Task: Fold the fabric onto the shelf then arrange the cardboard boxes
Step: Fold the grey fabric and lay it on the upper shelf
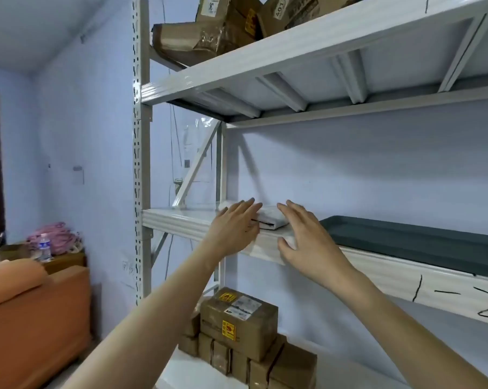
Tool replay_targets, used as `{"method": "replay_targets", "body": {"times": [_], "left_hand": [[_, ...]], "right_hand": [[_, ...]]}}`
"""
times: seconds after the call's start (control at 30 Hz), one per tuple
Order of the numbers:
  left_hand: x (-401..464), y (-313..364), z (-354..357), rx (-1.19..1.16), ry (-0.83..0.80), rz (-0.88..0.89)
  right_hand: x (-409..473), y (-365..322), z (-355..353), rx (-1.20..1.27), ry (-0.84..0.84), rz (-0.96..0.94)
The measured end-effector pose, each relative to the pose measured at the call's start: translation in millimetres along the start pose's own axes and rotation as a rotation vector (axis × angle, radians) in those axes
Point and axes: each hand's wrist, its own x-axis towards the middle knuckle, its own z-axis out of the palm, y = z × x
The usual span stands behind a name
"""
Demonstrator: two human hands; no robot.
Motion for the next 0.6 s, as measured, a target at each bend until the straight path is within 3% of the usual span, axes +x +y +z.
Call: {"method": "replay_targets", "body": {"times": [0.17,0.27,0.6], "left_hand": [[11,5,2,-0.026,-0.046,-0.070],[7,4,-2,-0.062,0.035,-0.083],[-58,-8,-58,-0.060,0.380,0.272]], "right_hand": [[12,7,6,0.031,0.040,-0.020],[15,4,8,0.039,0.065,-0.024],[2,-40,15,0.125,0.143,0.015]]}}
